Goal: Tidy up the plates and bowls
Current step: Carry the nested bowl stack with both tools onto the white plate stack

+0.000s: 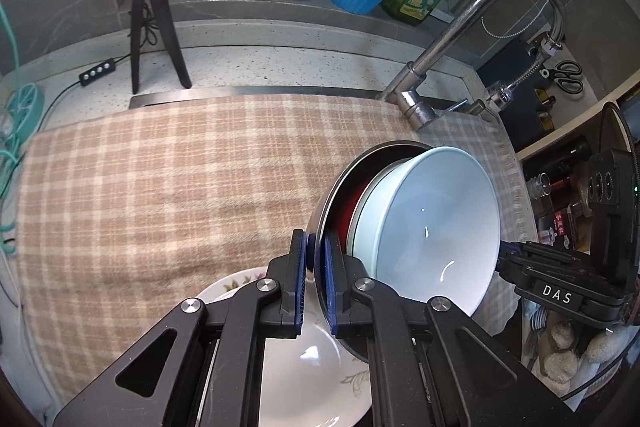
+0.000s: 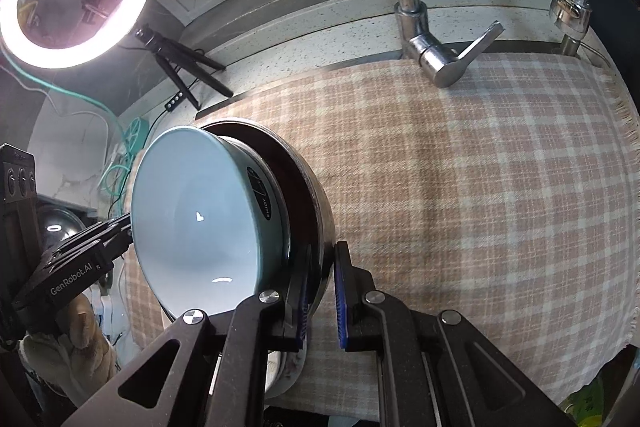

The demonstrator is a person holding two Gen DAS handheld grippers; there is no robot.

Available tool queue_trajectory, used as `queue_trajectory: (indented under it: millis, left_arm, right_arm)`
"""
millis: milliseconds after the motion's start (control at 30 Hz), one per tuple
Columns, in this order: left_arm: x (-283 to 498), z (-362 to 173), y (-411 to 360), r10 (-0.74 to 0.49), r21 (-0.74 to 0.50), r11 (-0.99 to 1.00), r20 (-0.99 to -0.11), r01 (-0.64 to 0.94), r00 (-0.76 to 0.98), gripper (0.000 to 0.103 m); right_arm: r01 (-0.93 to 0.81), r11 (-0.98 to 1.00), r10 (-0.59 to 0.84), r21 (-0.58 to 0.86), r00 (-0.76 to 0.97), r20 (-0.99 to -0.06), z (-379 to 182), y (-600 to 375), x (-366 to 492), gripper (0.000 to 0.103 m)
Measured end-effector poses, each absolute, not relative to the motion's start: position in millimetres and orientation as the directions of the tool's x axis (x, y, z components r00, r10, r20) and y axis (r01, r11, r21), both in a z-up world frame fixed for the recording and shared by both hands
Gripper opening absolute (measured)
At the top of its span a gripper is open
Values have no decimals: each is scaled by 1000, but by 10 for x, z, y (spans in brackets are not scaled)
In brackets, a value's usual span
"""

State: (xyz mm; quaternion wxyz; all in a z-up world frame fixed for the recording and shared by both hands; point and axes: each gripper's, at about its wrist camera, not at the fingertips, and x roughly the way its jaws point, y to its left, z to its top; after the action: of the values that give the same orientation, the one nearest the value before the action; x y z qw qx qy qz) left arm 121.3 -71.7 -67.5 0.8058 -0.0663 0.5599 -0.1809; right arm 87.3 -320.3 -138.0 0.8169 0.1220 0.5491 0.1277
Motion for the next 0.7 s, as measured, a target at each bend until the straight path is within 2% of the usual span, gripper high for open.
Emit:
queue_trajectory:
  millis: [700]
  left_arm:
    - [684,-703,-136,-340,-302,939,-889,167,307,7]
  right_arm:
    - [-129,930,368,345,273,-889,-1560,-2586,374,10]
